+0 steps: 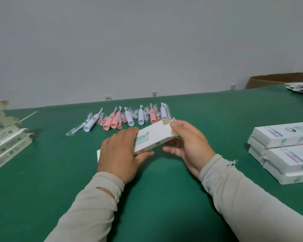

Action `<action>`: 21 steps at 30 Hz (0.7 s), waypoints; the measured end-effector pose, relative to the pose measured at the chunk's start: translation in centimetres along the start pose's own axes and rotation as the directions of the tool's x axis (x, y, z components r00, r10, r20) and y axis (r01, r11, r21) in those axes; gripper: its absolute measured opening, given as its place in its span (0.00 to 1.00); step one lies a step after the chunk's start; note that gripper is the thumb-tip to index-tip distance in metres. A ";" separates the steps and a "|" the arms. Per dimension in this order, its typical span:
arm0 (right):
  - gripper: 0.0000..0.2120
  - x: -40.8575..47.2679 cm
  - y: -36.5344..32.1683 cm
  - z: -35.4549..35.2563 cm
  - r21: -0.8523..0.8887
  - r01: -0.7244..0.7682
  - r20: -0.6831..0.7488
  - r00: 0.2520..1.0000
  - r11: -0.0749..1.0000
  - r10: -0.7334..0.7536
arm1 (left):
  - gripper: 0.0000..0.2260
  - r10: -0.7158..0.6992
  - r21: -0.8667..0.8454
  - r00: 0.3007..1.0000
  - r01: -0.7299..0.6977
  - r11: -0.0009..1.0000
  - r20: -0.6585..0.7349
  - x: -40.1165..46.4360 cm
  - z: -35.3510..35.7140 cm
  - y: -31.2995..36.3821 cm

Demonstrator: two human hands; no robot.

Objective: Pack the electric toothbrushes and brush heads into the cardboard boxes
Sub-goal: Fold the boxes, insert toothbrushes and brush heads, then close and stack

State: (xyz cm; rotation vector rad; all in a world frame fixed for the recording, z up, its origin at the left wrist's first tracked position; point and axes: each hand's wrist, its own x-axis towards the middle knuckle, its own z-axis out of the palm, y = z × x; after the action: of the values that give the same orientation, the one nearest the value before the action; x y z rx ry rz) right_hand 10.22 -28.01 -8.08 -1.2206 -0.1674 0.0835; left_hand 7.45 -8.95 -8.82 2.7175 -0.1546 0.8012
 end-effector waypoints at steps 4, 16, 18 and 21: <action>0.05 0.4 -0.1 -0.3 -0.033 0.006 -0.114 0.993 0.999 -0.010 | 0.22 -0.015 0.028 1.000 0.015 0.999 -0.007 0.0 0.2 -0.2; 0.13 1.0 1.7 -1.3 -0.858 -0.038 -0.084 0.994 0.513 -0.068 | 0.22 0.105 0.181 0.993 -0.113 0.977 0.051 0.4 0.2 -0.8; 0.14 1.3 1.7 -1.3 -0.878 -0.042 -0.085 0.994 0.476 -0.069 | 0.21 0.086 0.205 0.996 -0.091 0.975 0.035 0.4 0.1 -1.2; 0.14 4.3 0.5 -1.3 -0.811 -0.076 -0.232 0.952 0.580 -0.199 | 0.23 -0.002 0.250 1.000 0.005 0.968 -0.013 0.9 -0.1 -2.1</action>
State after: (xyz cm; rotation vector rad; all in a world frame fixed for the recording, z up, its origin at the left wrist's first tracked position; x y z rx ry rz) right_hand 14.70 -28.40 -8.58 -2.1533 0.0397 -0.2861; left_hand 8.61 -6.93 -8.82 2.9454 -0.0479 0.8918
